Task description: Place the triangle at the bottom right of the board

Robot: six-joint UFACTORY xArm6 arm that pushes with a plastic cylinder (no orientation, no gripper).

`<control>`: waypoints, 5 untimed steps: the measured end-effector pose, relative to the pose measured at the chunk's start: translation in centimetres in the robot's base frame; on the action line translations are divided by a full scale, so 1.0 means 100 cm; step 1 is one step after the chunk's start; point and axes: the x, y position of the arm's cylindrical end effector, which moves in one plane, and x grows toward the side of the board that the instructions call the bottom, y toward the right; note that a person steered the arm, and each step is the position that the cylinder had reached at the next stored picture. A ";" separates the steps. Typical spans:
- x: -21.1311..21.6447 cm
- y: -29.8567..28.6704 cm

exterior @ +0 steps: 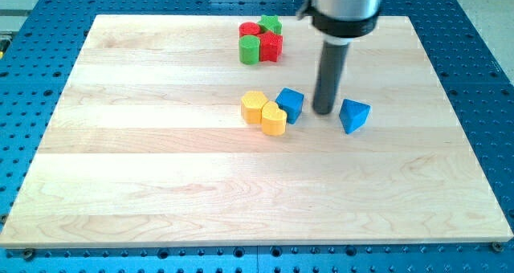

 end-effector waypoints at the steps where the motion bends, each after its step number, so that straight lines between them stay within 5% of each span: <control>1: 0.059 0.033; 2: 0.117 0.055; 5: 0.100 0.068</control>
